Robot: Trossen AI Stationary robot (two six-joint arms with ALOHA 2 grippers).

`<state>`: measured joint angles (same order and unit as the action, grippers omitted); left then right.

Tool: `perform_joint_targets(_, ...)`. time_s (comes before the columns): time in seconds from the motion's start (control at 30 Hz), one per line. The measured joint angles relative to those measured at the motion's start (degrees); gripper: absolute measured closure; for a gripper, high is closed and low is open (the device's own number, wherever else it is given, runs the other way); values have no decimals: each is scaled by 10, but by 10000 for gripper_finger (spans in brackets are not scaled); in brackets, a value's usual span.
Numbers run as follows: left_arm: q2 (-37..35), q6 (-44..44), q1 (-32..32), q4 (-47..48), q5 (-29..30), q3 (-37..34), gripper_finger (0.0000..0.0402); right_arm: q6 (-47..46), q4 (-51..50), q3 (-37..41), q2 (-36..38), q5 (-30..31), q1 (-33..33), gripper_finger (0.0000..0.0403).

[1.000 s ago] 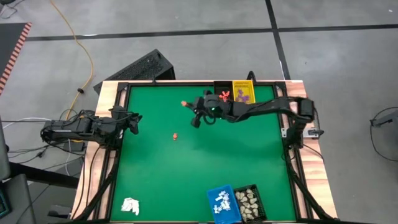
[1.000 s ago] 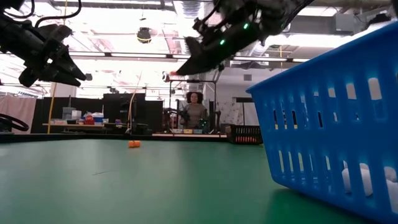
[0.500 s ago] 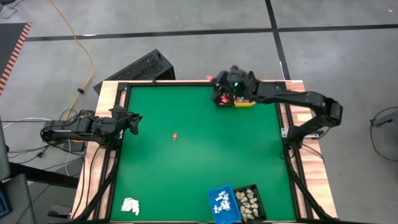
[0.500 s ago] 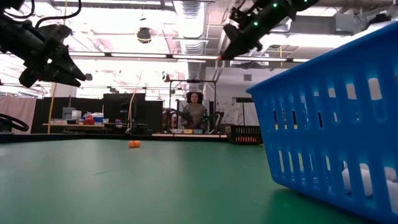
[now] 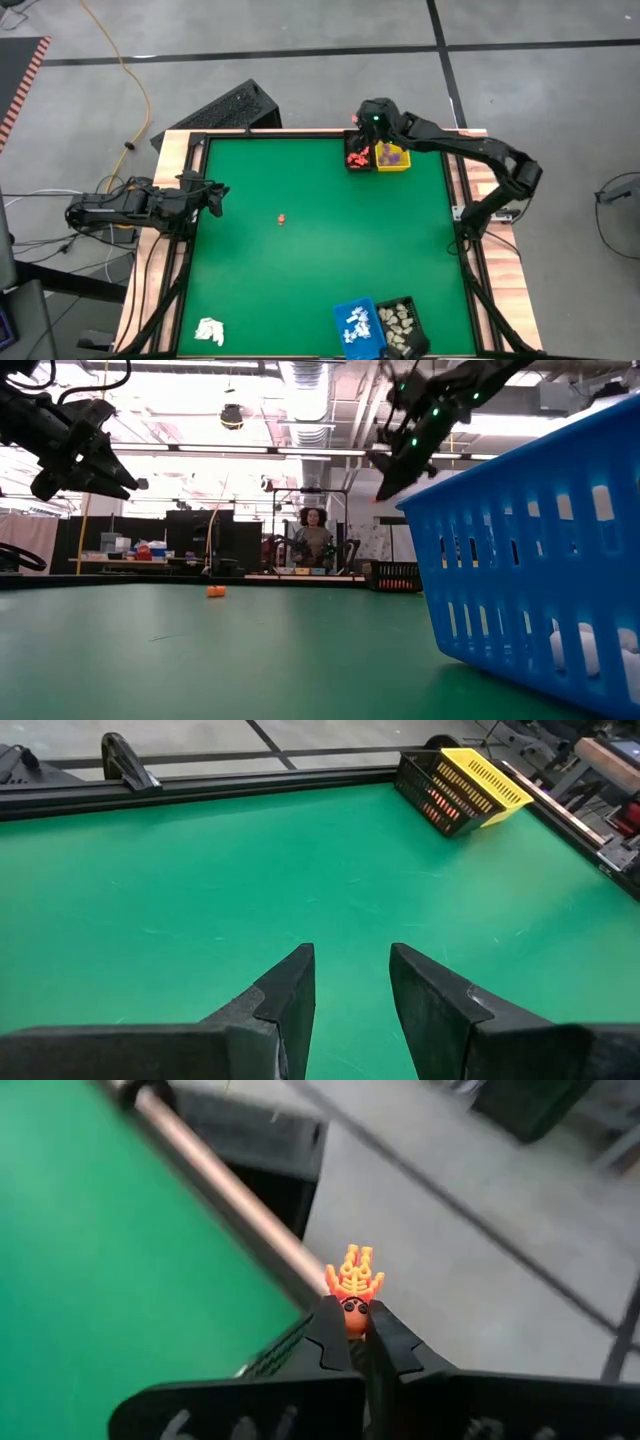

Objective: Sort Halloween decoration
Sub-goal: Put the orange skeleton toy into the top black basket

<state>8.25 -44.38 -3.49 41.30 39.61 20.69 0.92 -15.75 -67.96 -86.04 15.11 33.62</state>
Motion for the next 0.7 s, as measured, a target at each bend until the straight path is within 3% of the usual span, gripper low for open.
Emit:
perform_joint_targets(0.13, 0, -1, 0, 0, -4, 0, 281, -4, -15, 0, -44, -32, 9, 397)
perform_joint_targets(0.7, 0, -12, 0, 0, -18, 0, 281, -11, -63, 0, -156, -50, 23, 397)
